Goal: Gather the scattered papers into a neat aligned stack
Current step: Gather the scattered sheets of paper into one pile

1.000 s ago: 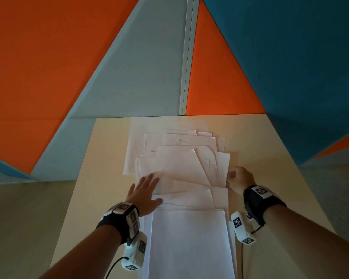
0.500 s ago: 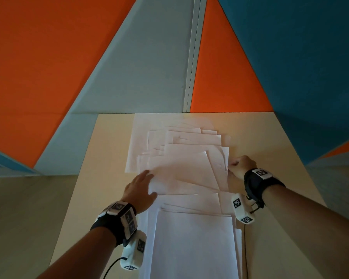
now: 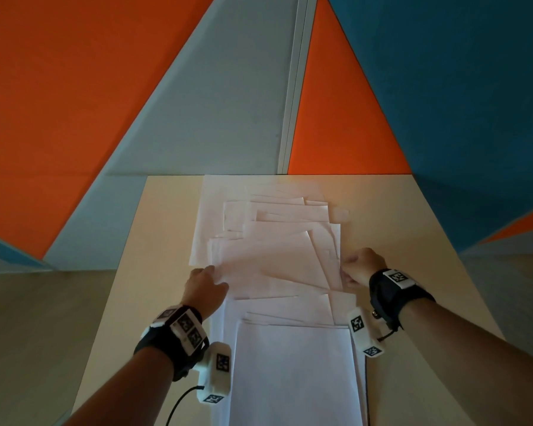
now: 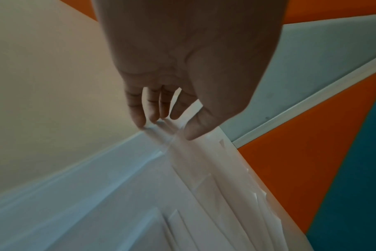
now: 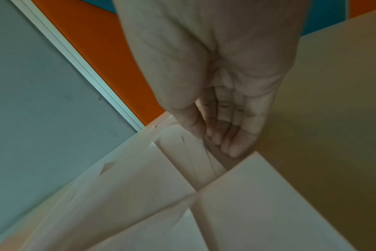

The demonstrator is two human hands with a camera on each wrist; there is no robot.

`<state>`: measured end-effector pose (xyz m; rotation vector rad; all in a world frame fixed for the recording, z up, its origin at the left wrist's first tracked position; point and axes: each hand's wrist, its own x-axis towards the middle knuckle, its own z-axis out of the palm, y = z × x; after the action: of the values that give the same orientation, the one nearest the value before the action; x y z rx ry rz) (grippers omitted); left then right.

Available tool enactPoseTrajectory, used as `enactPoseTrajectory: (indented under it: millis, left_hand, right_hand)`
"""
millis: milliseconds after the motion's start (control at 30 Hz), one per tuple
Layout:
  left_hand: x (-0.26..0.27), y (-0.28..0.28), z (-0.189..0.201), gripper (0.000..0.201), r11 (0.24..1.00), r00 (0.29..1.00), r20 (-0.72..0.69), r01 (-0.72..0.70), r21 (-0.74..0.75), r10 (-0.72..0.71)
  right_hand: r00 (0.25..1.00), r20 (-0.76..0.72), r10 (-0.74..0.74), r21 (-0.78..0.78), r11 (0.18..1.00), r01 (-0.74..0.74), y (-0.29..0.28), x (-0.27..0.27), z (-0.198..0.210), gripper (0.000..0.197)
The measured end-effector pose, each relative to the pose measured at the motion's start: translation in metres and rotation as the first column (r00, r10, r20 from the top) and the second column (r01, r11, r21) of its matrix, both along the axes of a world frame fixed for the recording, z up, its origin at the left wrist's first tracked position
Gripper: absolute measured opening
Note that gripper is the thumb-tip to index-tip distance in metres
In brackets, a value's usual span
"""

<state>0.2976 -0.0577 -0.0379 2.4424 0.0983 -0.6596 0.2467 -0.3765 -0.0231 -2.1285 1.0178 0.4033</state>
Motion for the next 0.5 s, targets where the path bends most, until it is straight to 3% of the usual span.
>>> enactPoseTrajectory:
  millis: [233, 400, 500]
  left_hand:
    - [-0.009, -0.002, 0.005, 0.056, 0.997, 0.997, -0.002, 0.073, -0.022, -0.073]
    - [-0.025, 0.014, 0.008, 0.036, 0.999, 0.999, -0.021, 0.025, 0.031, -0.024]
    - [-0.043, 0.017, 0.004, 0.028, 0.999, 0.998, -0.052, 0.034, 0.015, -0.033]
  right_hand:
    - [0.998, 0.051, 0.022, 0.100, 0.995, -0.027, 0.021, -0.011, -0.007, 0.016]
    - [0.998, -0.048, 0.044, -0.032, 0.998, -0.045, 0.014, -0.031, 0.003, 0.018]
    - [0.996, -0.094, 0.012, 0.059, 0.998, -0.006, 0.018, -0.050, 0.003, 0.010]
